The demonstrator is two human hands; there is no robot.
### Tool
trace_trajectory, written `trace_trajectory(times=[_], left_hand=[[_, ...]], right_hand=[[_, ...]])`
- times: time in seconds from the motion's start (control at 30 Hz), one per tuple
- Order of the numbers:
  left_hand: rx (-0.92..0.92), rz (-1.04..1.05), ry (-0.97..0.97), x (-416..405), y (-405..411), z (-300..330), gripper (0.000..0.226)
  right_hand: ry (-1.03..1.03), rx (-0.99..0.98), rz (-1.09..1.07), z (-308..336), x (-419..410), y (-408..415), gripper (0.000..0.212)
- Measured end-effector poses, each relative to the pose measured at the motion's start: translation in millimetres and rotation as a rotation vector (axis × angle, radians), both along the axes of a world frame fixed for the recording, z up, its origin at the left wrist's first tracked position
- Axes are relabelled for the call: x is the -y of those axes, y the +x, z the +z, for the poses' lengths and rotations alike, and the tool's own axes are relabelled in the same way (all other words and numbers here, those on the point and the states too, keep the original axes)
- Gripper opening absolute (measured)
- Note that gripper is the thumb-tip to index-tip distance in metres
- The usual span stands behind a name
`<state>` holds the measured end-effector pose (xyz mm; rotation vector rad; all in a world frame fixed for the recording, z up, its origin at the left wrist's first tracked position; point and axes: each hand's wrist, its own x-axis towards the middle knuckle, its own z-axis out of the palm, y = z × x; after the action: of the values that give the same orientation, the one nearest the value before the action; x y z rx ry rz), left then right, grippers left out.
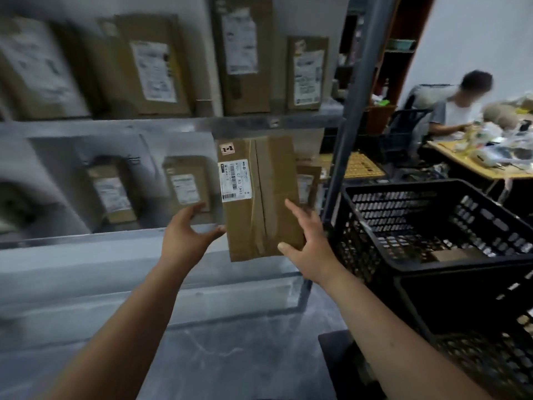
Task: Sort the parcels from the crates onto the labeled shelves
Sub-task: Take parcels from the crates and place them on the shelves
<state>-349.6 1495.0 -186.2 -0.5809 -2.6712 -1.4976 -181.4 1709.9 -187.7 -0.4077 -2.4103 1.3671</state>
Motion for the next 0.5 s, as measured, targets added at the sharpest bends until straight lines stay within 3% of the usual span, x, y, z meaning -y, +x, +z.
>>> trace_trajectory(times=[0.5], left_hand=[[-0.053, 0.355, -0.104, 295, -31, -14, 0.067]], right_hand=[[0.038, 0.043, 0.345, -10, 249, -115, 0.097]])
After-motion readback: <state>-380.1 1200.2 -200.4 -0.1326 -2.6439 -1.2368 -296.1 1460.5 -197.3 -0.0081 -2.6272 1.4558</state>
